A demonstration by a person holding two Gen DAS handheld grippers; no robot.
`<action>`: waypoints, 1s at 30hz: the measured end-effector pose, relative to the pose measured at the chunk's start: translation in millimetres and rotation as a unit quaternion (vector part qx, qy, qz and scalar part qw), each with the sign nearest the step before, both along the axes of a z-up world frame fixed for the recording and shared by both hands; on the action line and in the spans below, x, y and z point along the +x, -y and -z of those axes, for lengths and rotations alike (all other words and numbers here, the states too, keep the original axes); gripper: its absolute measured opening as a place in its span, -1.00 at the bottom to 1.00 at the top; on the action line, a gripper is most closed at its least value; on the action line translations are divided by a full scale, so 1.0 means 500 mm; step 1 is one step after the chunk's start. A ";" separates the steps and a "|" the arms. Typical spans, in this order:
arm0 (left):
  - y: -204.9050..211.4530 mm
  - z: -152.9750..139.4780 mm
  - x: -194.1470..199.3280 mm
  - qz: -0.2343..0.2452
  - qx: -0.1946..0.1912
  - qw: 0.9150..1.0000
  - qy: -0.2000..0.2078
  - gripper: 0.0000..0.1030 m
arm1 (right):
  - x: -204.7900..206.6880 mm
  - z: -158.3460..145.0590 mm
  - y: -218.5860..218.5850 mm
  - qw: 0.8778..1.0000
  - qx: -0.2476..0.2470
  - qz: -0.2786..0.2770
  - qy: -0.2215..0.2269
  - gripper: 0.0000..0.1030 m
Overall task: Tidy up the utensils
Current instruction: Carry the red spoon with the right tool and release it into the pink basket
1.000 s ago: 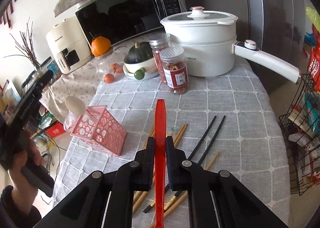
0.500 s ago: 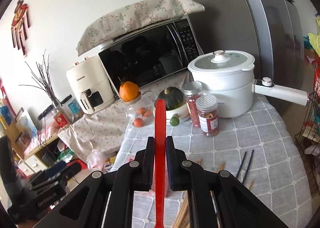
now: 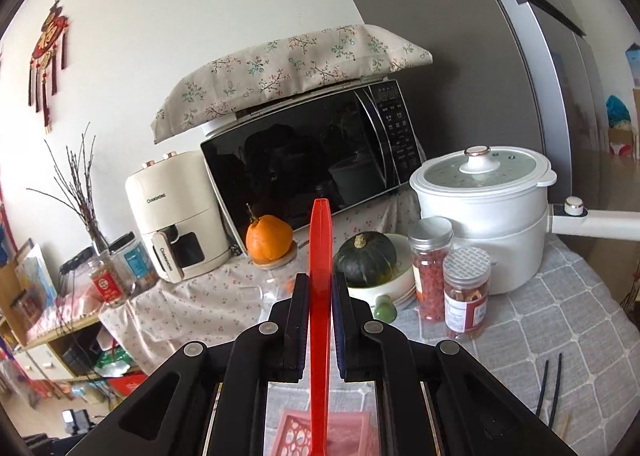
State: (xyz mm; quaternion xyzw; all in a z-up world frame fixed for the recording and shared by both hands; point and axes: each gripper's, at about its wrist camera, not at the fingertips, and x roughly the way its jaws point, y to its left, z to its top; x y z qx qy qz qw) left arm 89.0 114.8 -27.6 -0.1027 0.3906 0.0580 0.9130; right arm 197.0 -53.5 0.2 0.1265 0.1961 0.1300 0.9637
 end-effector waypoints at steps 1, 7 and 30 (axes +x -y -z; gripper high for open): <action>0.002 -0.001 -0.001 0.002 0.002 1.000 0.001 0.51 | 0.000 0.004 -0.008 1.000 -0.010 0.007 0.009 -0.79; 0.010 0.005 0.006 0.013 0.008 1.000 -0.002 0.51 | 0.001 0.045 -0.030 1.000 -0.029 0.011 0.002 -0.78; 0.013 0.019 0.002 0.030 -0.060 0.997 -0.029 0.52 | 0.055 0.034 -0.010 0.962 -0.061 -0.135 -0.229 -0.21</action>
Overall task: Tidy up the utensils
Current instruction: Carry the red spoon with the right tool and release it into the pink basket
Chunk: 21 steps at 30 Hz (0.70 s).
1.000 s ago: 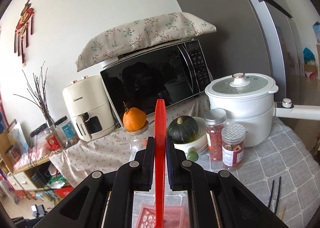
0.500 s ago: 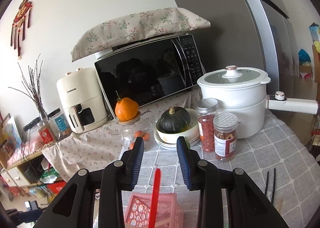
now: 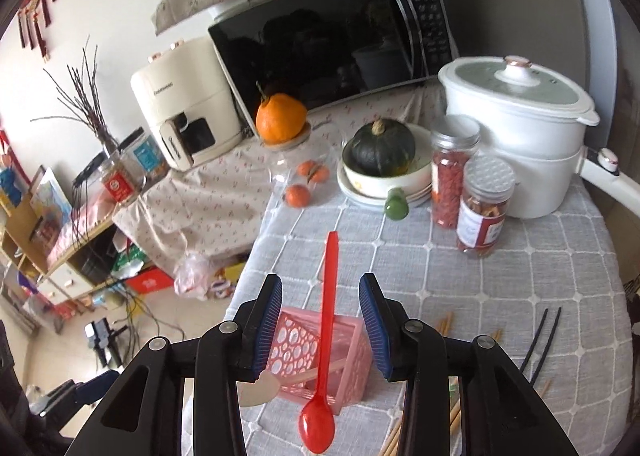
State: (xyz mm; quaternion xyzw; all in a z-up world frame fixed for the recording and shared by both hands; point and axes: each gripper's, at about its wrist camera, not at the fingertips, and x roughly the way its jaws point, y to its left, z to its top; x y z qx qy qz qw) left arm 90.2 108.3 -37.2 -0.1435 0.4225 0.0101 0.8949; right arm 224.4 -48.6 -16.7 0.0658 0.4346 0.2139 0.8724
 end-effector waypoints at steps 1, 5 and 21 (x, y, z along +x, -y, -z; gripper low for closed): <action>-0.003 0.001 0.001 0.000 -0.002 1.000 -0.002 0.52 | 0.018 0.007 -0.013 1.000 -0.005 -0.006 -0.019 -0.21; -0.013 0.008 0.007 -0.001 -0.015 1.000 -0.009 0.52 | 0.084 0.036 -0.064 0.997 -0.041 -0.011 -0.064 -0.21; -0.014 0.008 0.007 0.005 -0.020 1.000 -0.009 0.52 | 0.108 0.085 -0.095 0.989 -0.110 -0.005 -0.093 -0.79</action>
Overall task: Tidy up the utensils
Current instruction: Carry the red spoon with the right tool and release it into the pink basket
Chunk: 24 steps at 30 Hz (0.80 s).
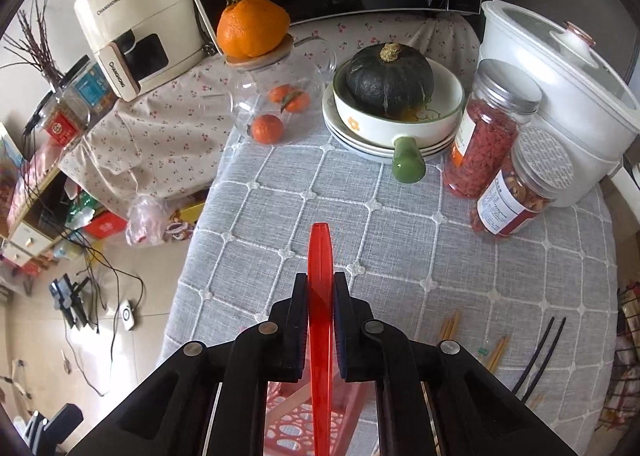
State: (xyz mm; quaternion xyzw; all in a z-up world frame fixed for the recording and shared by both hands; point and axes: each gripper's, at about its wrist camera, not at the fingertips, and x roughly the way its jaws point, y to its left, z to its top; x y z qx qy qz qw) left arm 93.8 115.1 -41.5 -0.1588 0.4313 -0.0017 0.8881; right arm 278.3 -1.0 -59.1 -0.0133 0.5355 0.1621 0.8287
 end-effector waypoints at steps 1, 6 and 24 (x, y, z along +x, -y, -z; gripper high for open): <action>0.000 0.000 -0.002 0.000 -0.001 1.000 0.001 0.52 | -0.009 -0.016 0.008 1.000 0.004 0.002 0.009 -0.79; -0.001 -0.012 -0.013 -0.003 -0.003 1.000 0.012 0.51 | -0.067 -0.110 0.052 0.997 0.040 0.020 0.071 -0.79; -0.012 -0.010 -0.014 -0.010 -0.008 1.000 0.014 0.52 | -0.123 -0.155 0.046 0.963 0.095 0.072 0.241 -0.78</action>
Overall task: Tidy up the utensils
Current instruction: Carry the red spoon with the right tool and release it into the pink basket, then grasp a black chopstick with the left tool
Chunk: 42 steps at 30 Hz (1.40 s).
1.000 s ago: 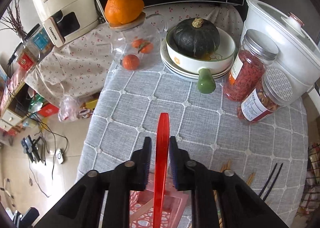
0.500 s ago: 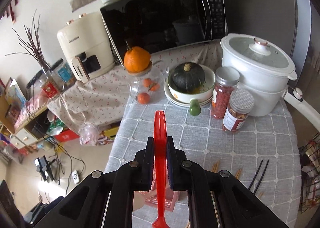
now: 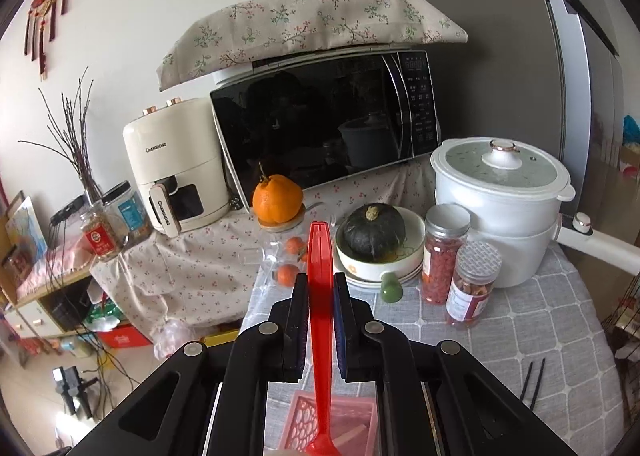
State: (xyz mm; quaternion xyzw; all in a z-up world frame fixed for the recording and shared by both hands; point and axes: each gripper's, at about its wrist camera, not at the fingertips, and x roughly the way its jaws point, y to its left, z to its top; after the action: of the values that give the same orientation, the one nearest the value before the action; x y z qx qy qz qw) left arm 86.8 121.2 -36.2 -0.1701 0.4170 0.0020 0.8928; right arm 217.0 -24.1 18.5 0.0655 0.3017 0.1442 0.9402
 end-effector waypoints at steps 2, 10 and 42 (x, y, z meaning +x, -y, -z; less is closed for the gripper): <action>0.002 0.002 0.001 0.002 0.000 1.000 -0.002 0.52 | -0.002 0.012 0.003 1.000 0.011 -0.004 -0.010 -0.69; 0.032 0.008 0.000 0.027 0.011 0.999 -0.012 0.52 | -0.044 -0.021 0.062 1.000 0.016 -0.010 -0.012 -0.16; 0.341 0.095 0.043 0.199 0.065 0.972 -0.104 0.80 | -0.178 0.187 0.464 0.949 -0.057 0.129 -0.281 0.67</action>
State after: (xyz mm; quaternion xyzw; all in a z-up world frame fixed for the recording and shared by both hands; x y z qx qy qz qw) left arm 108.4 -49.4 -83.8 -0.0241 0.5322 -0.1309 0.8361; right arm 128.2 -256.1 -75.2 0.0884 0.5503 -0.0195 0.8300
